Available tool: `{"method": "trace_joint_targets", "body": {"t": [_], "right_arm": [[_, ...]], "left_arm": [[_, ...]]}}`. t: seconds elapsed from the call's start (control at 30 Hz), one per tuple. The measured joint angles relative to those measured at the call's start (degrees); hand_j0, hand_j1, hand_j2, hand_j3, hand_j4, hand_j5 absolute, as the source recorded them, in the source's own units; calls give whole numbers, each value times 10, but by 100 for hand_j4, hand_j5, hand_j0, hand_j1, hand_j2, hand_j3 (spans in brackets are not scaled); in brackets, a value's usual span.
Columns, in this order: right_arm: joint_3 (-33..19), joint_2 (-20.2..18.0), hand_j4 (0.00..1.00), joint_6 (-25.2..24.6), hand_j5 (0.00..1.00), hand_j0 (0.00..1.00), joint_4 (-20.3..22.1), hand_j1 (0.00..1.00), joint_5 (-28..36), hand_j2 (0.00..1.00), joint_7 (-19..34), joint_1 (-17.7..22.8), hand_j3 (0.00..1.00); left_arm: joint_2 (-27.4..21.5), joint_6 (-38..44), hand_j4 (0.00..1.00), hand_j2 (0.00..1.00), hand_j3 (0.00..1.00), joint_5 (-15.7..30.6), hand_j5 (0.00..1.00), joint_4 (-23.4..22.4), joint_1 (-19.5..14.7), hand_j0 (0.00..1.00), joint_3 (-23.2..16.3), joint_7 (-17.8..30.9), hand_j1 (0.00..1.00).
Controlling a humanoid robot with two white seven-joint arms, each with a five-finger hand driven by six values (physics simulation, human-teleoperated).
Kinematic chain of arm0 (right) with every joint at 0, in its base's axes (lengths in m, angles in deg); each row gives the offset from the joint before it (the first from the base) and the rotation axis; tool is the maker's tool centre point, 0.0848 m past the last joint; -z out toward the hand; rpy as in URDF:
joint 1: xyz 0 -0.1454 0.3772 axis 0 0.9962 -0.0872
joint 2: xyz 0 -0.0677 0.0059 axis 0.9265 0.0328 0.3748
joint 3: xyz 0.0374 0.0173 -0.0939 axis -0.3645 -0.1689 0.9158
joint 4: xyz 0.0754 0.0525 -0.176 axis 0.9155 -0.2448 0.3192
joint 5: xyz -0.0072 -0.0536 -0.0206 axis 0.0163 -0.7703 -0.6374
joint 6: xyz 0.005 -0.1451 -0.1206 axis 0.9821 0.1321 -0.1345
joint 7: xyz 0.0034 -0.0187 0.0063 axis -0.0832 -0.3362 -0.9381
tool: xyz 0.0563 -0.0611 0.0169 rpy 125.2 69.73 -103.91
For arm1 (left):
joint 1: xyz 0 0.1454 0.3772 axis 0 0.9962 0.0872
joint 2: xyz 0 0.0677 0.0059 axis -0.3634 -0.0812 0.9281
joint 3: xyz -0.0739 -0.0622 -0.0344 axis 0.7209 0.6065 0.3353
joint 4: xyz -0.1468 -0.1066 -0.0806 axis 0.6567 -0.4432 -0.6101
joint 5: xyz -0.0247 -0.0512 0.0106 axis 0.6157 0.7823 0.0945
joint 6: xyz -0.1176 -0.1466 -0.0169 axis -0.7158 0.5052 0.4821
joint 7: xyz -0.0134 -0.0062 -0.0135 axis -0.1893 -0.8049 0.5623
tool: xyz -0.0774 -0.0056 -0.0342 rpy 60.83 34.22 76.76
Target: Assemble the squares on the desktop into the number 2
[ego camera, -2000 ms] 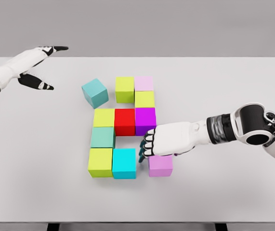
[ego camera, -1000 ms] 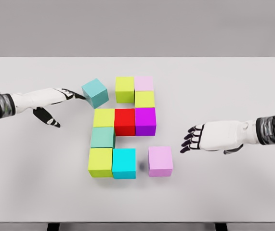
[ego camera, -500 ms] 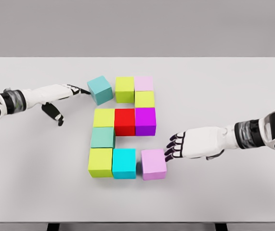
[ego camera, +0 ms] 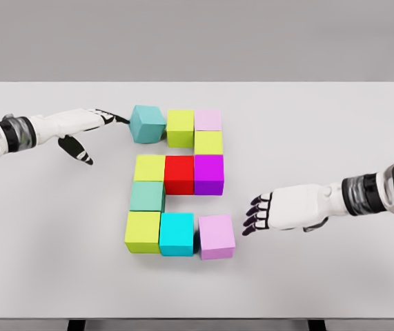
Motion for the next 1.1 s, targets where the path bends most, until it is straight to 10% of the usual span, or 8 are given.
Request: {"method": "trace_joint_targets", "body": {"t": [1.1], "right_arm": [[18,37,100,0,100,100,1,100,1,100,0,-9,100]], "left_arm": [[62,25,100,100,100,-2,100,-77,-4,100,13,0,100]]}}
